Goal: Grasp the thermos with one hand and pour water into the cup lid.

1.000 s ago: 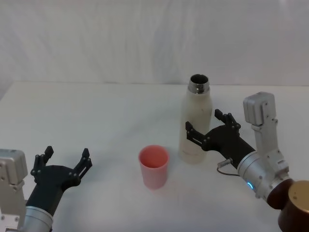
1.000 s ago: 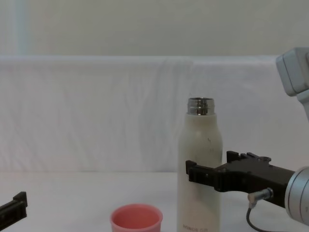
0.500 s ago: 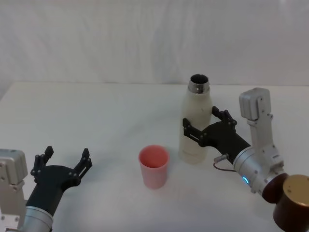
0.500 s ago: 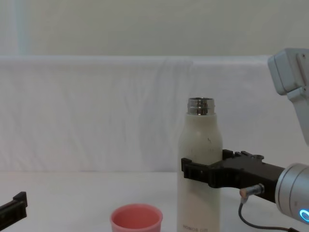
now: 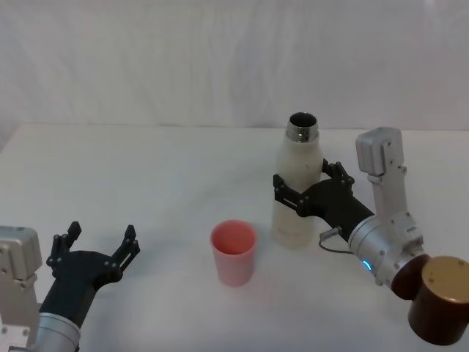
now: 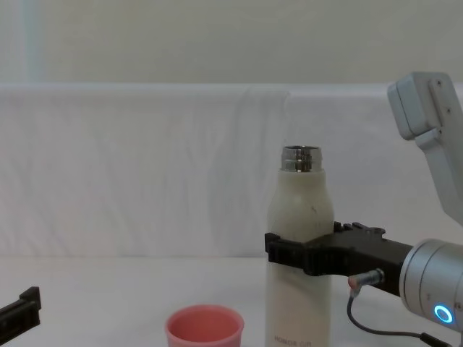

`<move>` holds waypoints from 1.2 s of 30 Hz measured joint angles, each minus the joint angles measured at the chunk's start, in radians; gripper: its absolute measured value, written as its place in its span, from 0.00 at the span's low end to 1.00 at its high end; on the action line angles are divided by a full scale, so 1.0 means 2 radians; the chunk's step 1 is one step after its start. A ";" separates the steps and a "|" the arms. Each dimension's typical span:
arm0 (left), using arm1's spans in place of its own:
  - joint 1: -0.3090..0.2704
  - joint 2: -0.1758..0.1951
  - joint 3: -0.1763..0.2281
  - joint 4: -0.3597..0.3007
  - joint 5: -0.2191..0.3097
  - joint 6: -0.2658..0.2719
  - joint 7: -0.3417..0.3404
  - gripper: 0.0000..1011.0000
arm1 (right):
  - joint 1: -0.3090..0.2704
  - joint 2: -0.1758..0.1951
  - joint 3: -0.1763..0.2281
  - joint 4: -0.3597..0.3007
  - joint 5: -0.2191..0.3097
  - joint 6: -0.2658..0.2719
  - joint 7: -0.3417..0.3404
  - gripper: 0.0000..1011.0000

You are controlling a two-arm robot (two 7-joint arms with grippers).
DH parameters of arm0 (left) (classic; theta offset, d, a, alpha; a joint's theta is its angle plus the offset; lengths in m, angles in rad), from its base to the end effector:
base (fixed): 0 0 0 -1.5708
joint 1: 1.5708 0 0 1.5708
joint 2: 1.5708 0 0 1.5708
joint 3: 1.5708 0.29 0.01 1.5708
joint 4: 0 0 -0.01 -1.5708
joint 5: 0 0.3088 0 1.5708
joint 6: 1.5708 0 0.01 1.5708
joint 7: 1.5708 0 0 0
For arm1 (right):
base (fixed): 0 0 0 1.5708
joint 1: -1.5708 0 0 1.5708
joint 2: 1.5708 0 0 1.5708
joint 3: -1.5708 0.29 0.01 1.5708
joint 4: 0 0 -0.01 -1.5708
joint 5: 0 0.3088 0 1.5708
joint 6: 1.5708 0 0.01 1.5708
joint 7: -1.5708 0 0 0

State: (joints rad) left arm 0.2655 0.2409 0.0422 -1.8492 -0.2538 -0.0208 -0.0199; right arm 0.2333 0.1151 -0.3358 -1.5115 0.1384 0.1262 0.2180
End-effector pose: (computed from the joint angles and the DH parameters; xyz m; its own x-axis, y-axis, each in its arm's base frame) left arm 0.2529 0.0375 -0.2853 0.1245 0.9917 -0.0327 -0.9921 0.1240 -0.0176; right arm 0.3772 0.0706 -0.2500 0.5144 -0.8564 0.0439 0.8575 0.5144 -0.0117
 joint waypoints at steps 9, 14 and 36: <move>0.000 0.000 0.000 0.000 0.000 0.000 0.000 0.99 | 0.012 -0.004 -0.001 0.012 0.000 0.000 0.001 0.99; 0.000 0.000 0.000 0.000 0.000 0.000 0.000 0.99 | 0.016 -0.006 -0.001 0.016 0.000 -0.001 0.002 0.99; 0.000 0.000 0.000 0.000 0.000 0.000 0.000 0.99 | 0.014 -0.005 0.000 0.014 0.000 -0.001 0.002 0.95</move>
State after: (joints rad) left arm 0.2655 0.2410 0.0422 -1.8492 -0.2538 -0.0208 -0.0199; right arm 0.2617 0.1054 -0.3365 -1.4838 0.1381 0.1242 0.2215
